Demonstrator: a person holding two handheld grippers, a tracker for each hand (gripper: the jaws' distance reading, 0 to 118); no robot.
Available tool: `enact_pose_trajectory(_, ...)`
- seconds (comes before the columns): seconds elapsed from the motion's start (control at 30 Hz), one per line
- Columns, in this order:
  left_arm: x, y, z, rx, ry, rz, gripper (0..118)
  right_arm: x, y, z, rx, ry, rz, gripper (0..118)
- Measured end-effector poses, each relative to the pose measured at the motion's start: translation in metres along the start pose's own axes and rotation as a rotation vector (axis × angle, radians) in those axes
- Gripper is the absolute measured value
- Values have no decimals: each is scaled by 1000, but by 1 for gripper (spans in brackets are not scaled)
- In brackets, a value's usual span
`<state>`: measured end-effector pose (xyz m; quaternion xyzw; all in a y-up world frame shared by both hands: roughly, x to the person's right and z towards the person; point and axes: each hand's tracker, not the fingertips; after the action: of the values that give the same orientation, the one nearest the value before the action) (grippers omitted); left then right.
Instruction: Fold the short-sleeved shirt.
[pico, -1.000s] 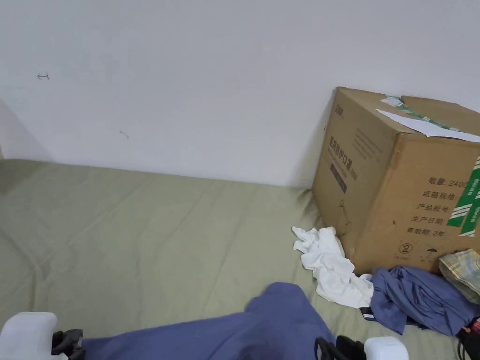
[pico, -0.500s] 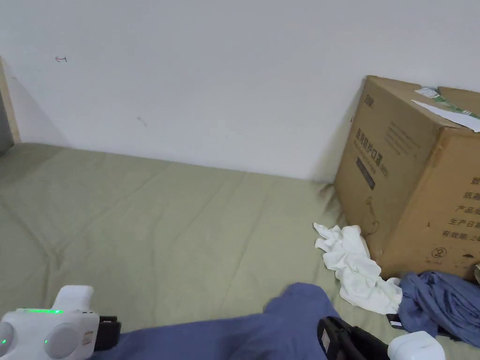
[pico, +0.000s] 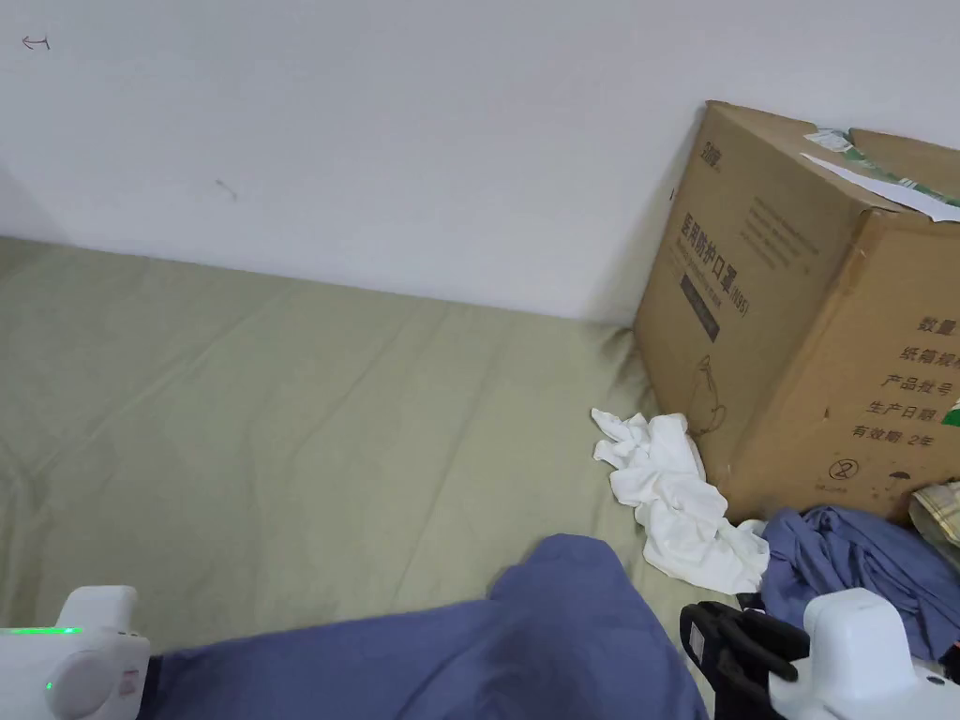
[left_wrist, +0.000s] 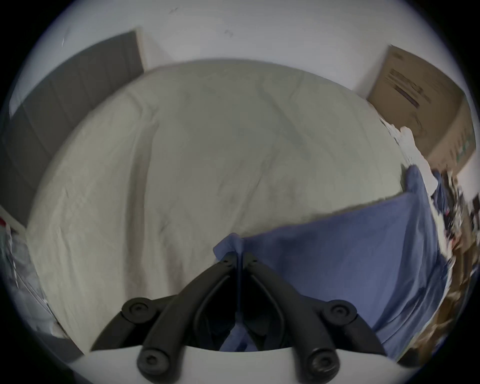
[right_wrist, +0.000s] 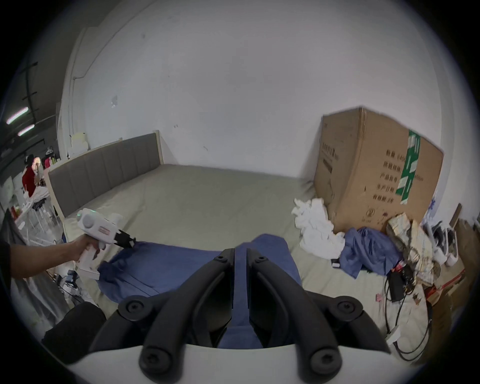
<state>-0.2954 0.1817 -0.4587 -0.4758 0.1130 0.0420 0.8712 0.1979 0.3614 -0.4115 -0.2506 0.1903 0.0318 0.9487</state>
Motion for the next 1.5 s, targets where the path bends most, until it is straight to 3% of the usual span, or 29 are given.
enact_pose_trajectory(0.13,-6,4,32,80,-105,91,5,27,0,-45,-89,-6,-30,18)
enact_pose_trajectory(0.23,-11,7,48,112,-115,94,5,53,-10,-95,-198,-1,-15,65)
enact_pose_trajectory(0.27,-12,7,55,126,-107,93,5,62,-14,-113,-231,-23,-11,71)
enact_pose_trajectory(0.33,-13,6,66,143,-125,96,5,72,-21,-148,-282,-66,-22,73)
enact_pose_trajectory(0.4,-12,5,74,147,-149,99,5,87,-32,-189,-344,-64,-73,85)
enact_pose_trajectory(0.47,-9,4,75,147,-150,102,5,93,-39,-224,-385,-68,-125,85)
enact_pose_trajectory(0.6,-5,5,77,150,-159,80,5,95,-55,-287,-483,-71,-104,84)
enact_pose_trajectory(0.73,-4,10,73,150,-156,74,5,96,-83,-322,-660,-82,-162,70)
enact_pose_trajectory(0.77,-7,12,68,154,-154,72,5,90,-85,-316,-613,-103,-155,57)
enact_pose_trajectory(0.83,-6,15,67,155,-149,60,5,90,-73,-308,-599,-74,-137,5)
enact_pose_trajectory(0.9,-8,17,65,154,-148,57,5,84,-68,-292,-572,8,-133,5)
enact_pose_trajectory(1.0,-10,19,67,149,-178,73,5,83,-68,-268,-556,10,-109,5)
enact_pose_trajectory(1.07,-12,19,74,161,-190,68,5,76,-61,-244,-470,79,-168,5)
enact_pose_trajectory(1.17,-16,18,94,178,-218,45,5,78,-51,-201,-402,181,-330,5)
enact_pose_trajectory(1.27,-22,11,116,206,-212,-31,5,79,-47,-157,-361,210,-294,5)
enact_pose_trajectory(1.37,-37,4,136,213,-236,-51,5,85,-42,-111,-323,302,-378,5)
enact_pose_trajectory(1.5,-62,-14,163,229,-284,-59,5,96,-44,-47,-280,329,-418,5)
